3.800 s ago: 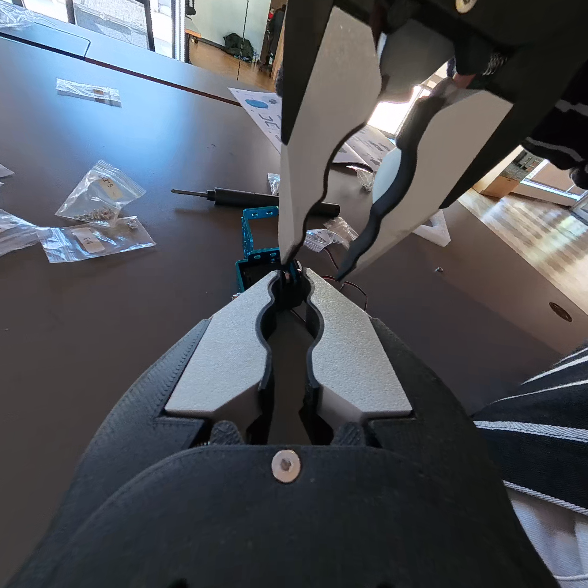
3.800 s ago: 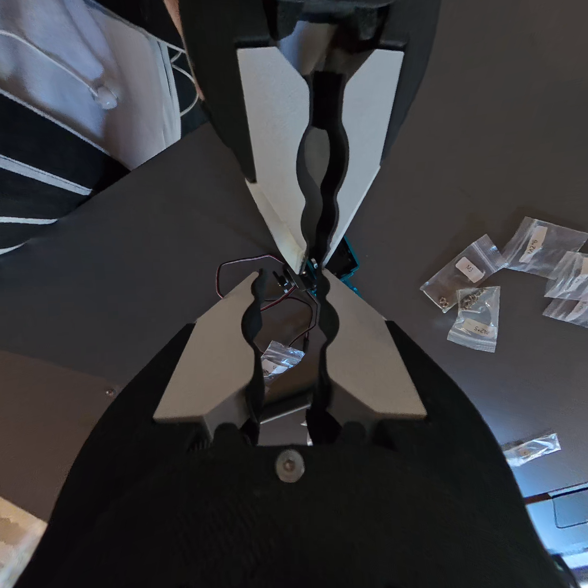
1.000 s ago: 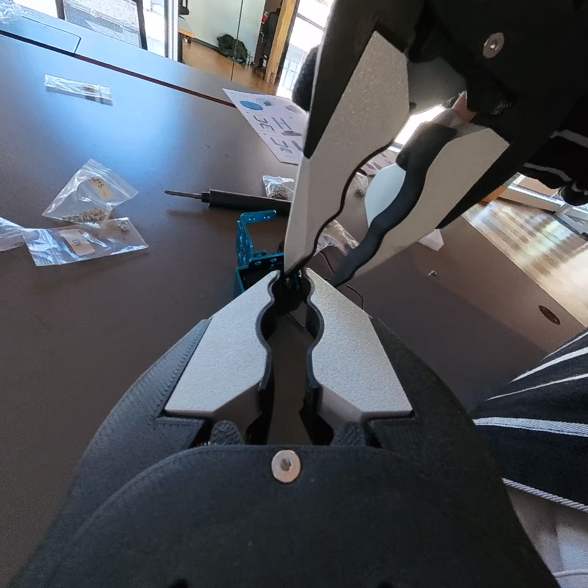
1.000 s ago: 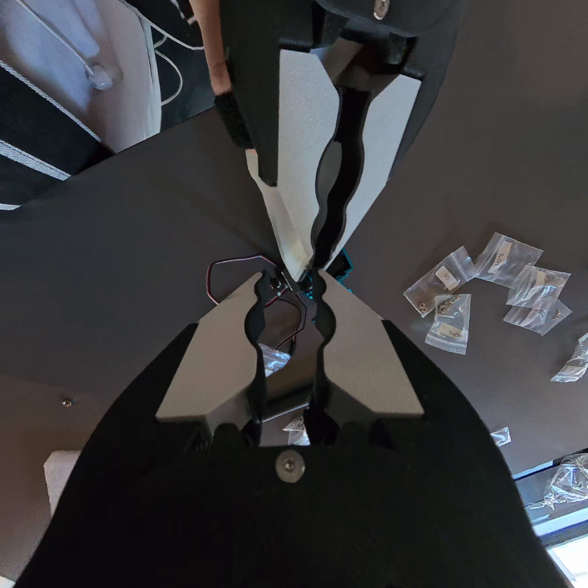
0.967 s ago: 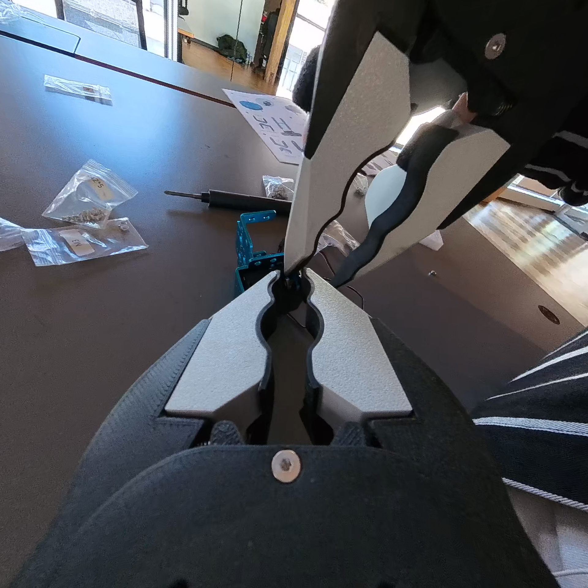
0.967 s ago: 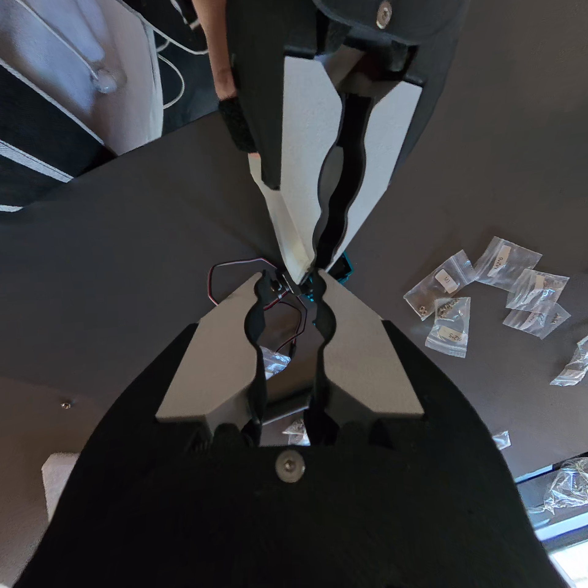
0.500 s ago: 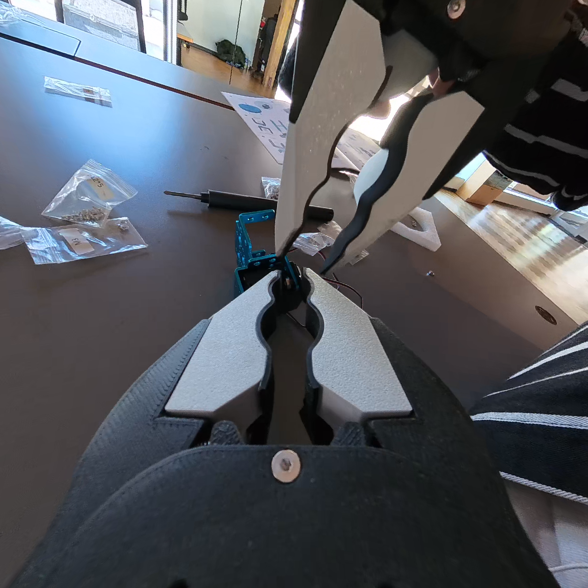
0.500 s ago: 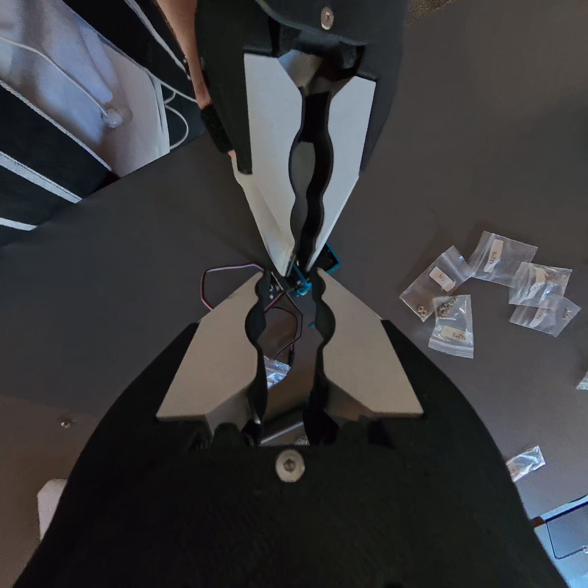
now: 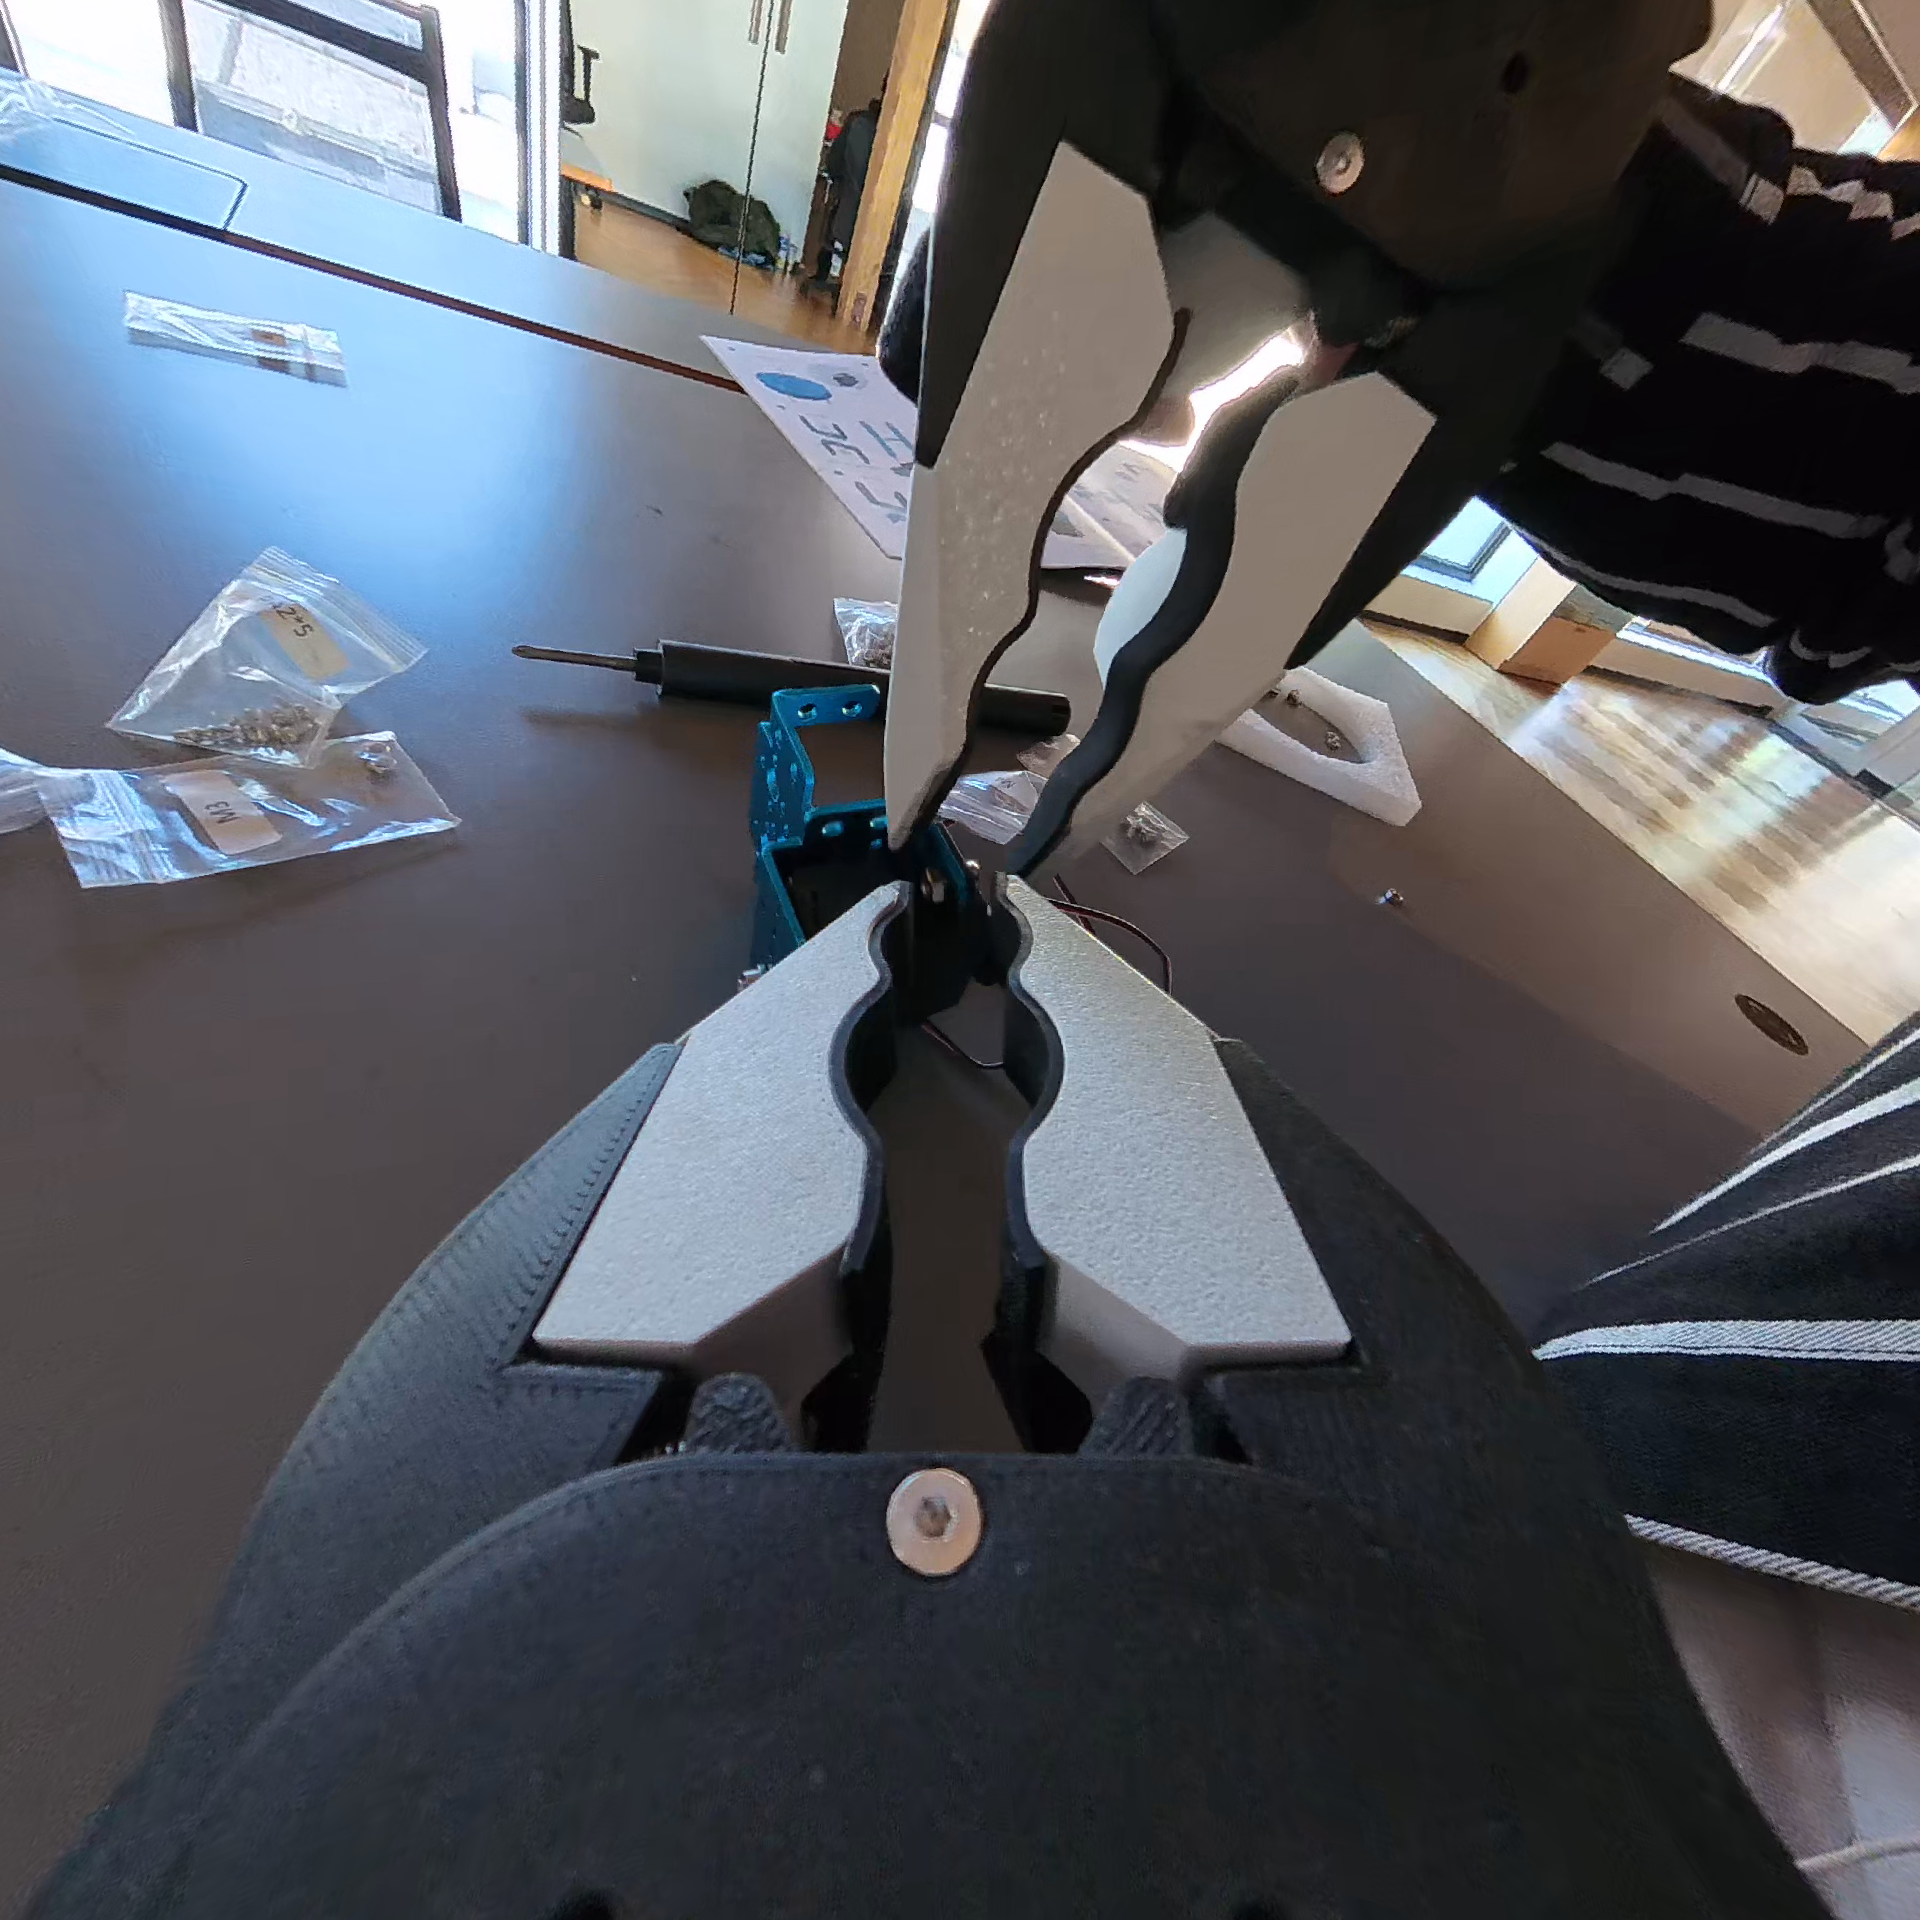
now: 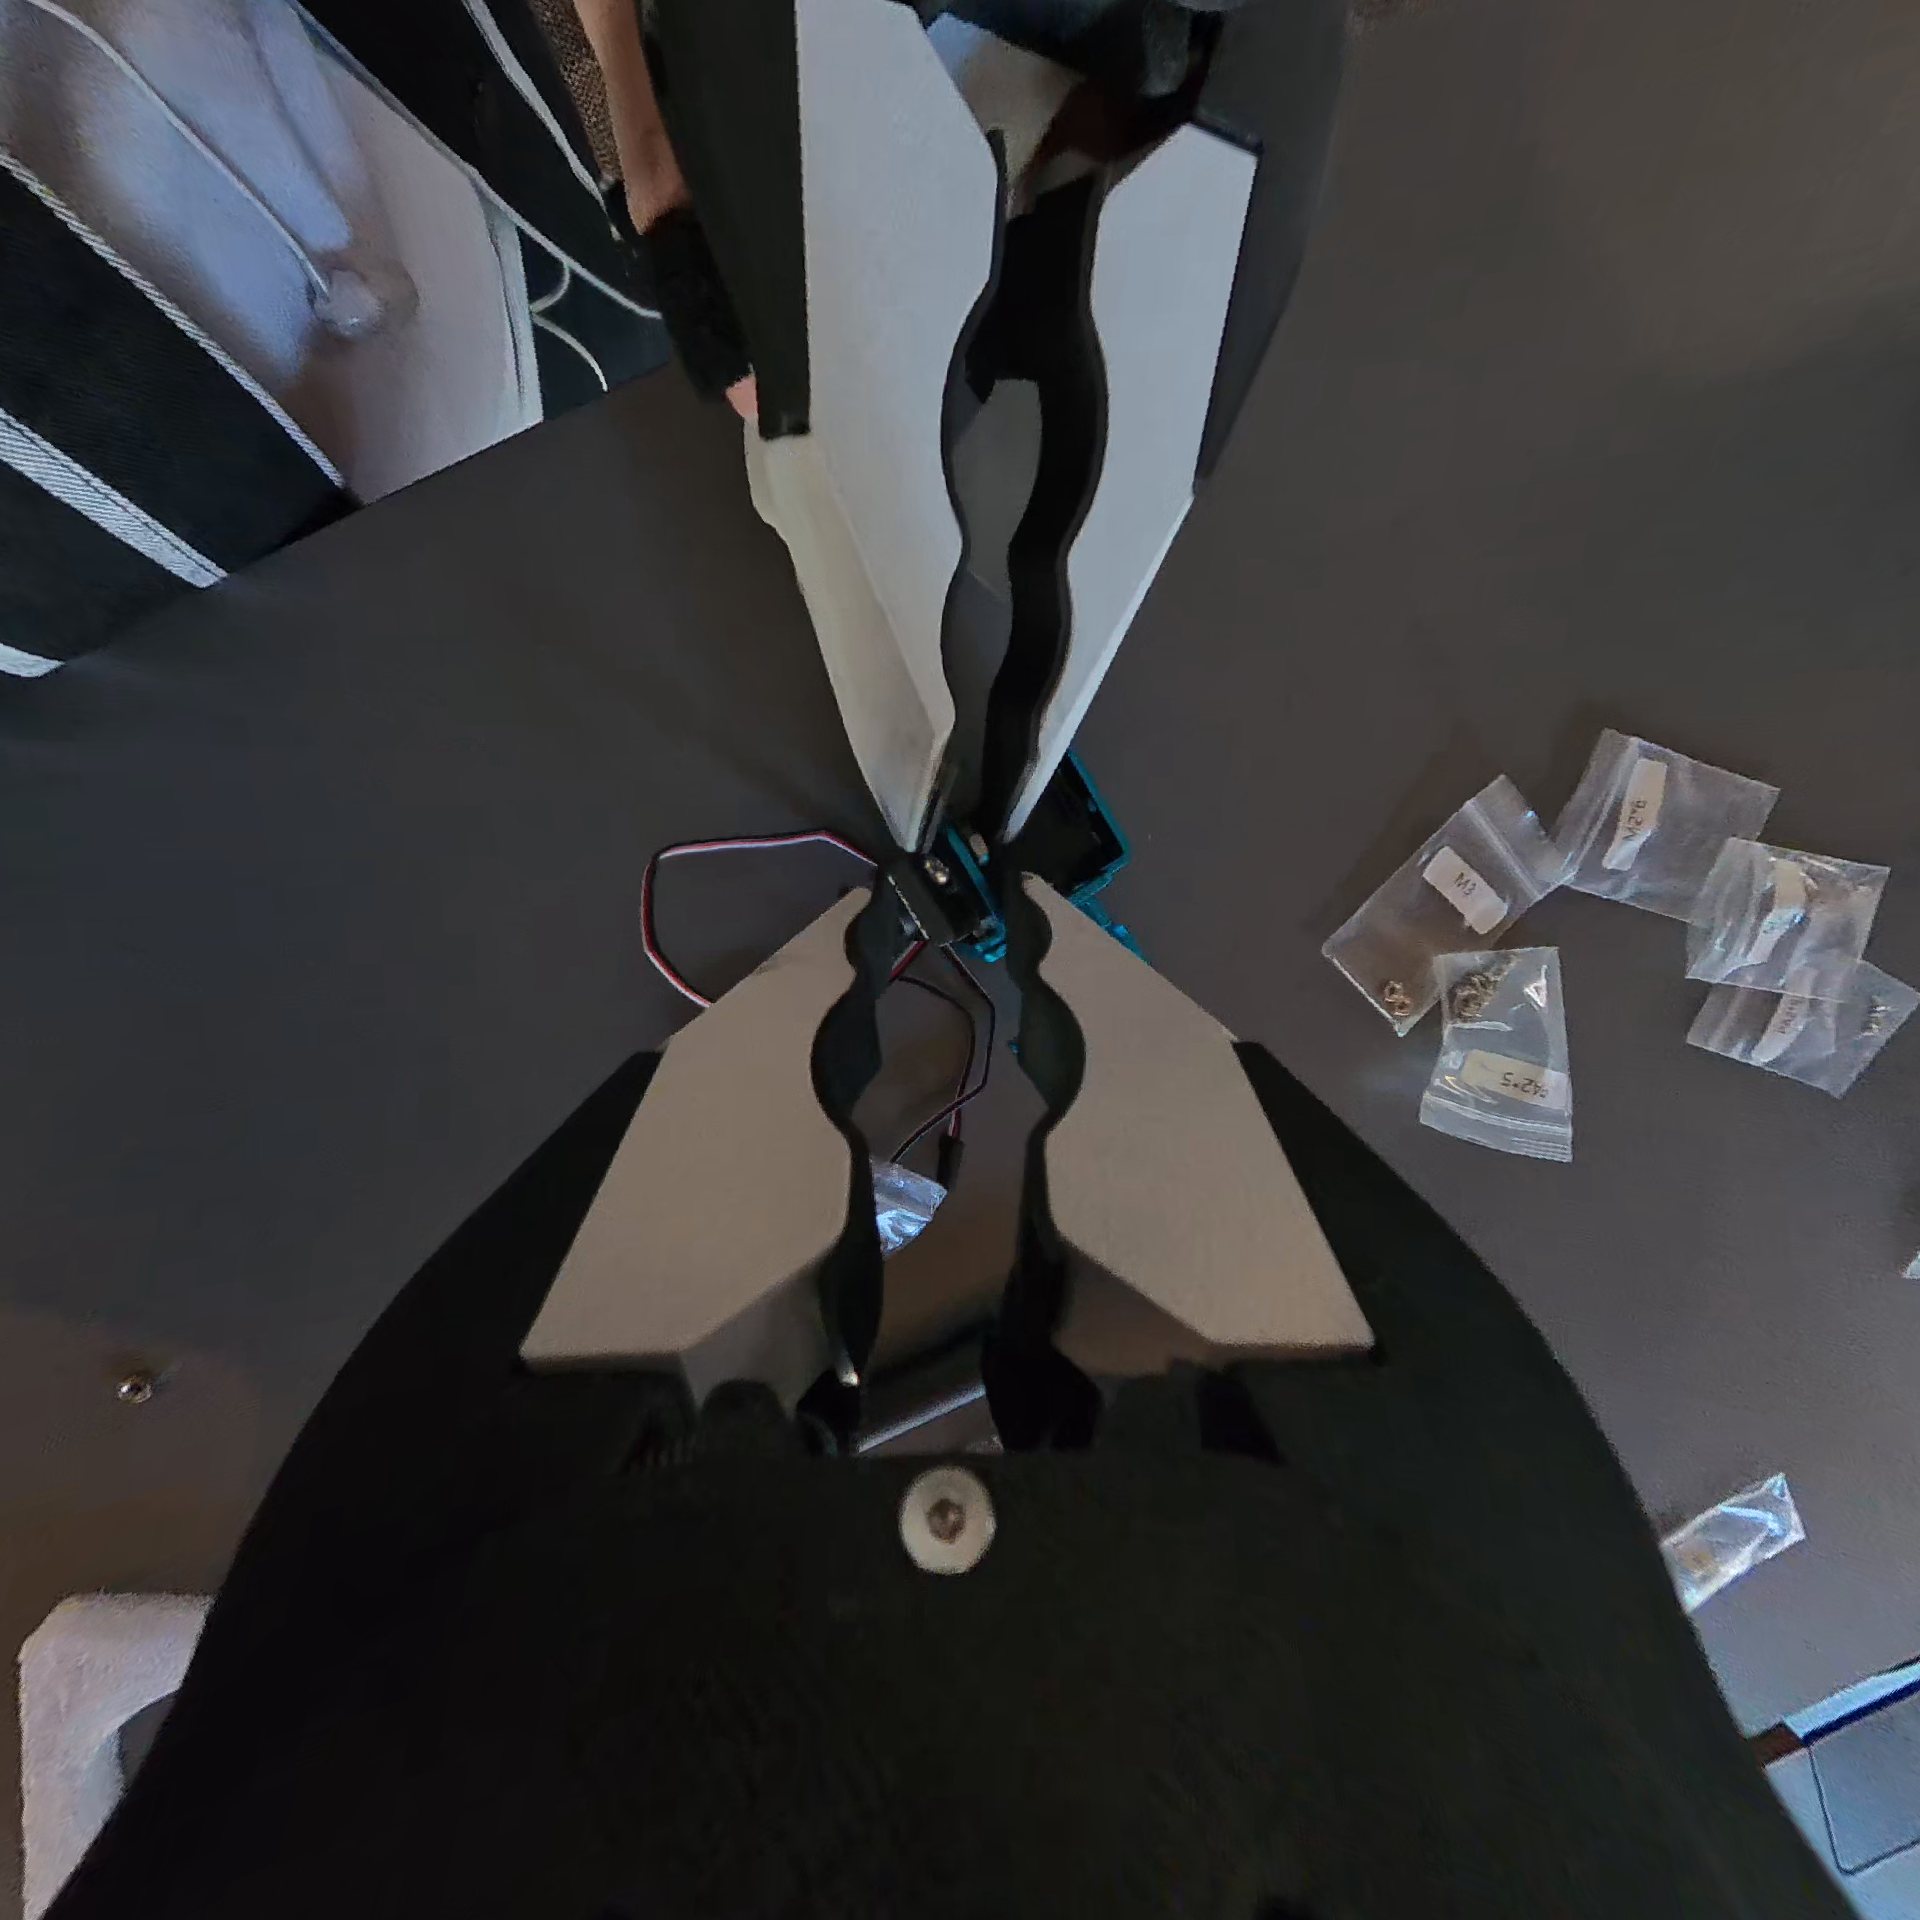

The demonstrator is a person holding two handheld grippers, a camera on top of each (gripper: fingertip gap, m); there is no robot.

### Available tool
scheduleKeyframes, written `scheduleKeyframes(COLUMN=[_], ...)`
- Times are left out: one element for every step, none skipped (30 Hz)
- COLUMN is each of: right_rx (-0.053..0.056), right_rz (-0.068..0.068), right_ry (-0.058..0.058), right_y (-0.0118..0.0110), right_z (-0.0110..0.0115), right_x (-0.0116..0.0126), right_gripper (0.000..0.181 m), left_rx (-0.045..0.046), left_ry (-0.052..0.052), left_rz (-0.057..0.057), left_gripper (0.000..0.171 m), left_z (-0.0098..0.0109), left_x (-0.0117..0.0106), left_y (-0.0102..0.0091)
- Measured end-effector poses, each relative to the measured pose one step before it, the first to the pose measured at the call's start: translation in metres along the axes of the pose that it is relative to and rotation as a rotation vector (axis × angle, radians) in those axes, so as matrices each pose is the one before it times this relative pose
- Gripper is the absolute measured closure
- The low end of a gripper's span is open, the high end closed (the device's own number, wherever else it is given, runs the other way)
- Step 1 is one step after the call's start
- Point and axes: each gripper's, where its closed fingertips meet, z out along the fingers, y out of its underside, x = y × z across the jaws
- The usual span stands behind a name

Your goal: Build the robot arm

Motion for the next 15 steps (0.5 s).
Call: scheduleKeyframes(right_rx=[-0.0002, 0.0058, 0.0059, 0.0042, 0.0051, 0.0042, 0.0037, 0.0031, 0.0030, 0.0029, 0.0015, 0.0014, 0.0011, -0.0002, -0.0011], right_rz=[0.0069, 0.0056, 0.0040, 0.0038, 0.0042, 0.0043, 0.0043, 0.0026, 0.0016, 0.0010, 0.0001, 0.0002, 0.0000, 0.0008, -0.0011], right_ry=[0.0003, -0.0006, 0.0012, -0.0003, -0.0015, -0.0008, -0.0006, -0.0008, 0.0007, 0.0020, 0.0010, 0.0013, 0.0014, 0.0005, 0.0001], right_y=[0.00056, -0.00011, 0.00036, 0.00042, 0.00004, 0.00022, 0.00006, -0.00005, -0.00019, 0.00000, 0.00025, -0.00011, 0.00012, 0.00003, -0.00009], right_z=[0.00018, -0.00003, 0.00001, 0.00018, 0.00034, 0.00030, 0.00033, 0.00011, 0.00014, -0.00034, -0.00013, -0.00031, -0.00036, -0.00002, -0.00001], right_x=[0.00010, -0.00019, 0.00022, 0.00019, 0.00003, 0.00054, 0.00039, 0.00017, 0.00017, -0.00032, -0.00034, -0.00025, 0.00018, 0.00001, -0.00024], right_gripper=[0.160, 0.161, 0.161, 0.161, 0.161, 0.161, 0.161, 0.161, 0.162, 0.162, 0.162, 0.162, 0.162, 0.161, 0.161], left_rx=[0.00023, -0.00106, -0.00161, -0.00243, -0.00251, -0.00168, -0.00128, -0.00091, -0.00007, 0.00020, 0.00006, -0.00005, -0.00029, -0.00027, -0.00081], left_ry=[-0.0005, -0.0022, -0.0031, -0.0027, -0.0020, -0.0012, -0.0003, -0.0003, -0.0011, -0.0011, -0.0009, -0.0014, -0.0032, -0.0063, -0.0080], left_rz=[0.0019, 0.0044, 0.0067, 0.0069, 0.0053, 0.0031, 0.0012, 0.0001, -0.0002, -0.0003, -0.0009, -0.0011, 0.0017, 0.0061, 0.0087], left_gripper=[0.160, 0.160, 0.159, 0.159, 0.159, 0.158, 0.158, 0.158, 0.158, 0.158, 0.158, 0.158, 0.159, 0.161, 0.162], left_z=[0.00002, 0.00015, 0.00020, 0.00023, 0.00033, 0.00016, 0.00033, 0.00011, -0.00003, -0.00006, 0.00000, 0.00006, -0.00001, 0.00012, 0.00024], left_x=[0.00008, 0.00013, 0.00016, 0.00029, 0.00029, 0.00021, 0.00021, 0.00008, -0.00010, -0.00008, -0.00006, -0.00005, -0.00019, -0.00040, -0.00046], left_y=[-0.00015, 0.00005, 0.00011, 0.00001, 0.00002, -0.00006, -0.00002, 0.00002, -0.00008, 0.00001, -0.00001, 0.00002, 0.00006, 0.00009, 0.00024])
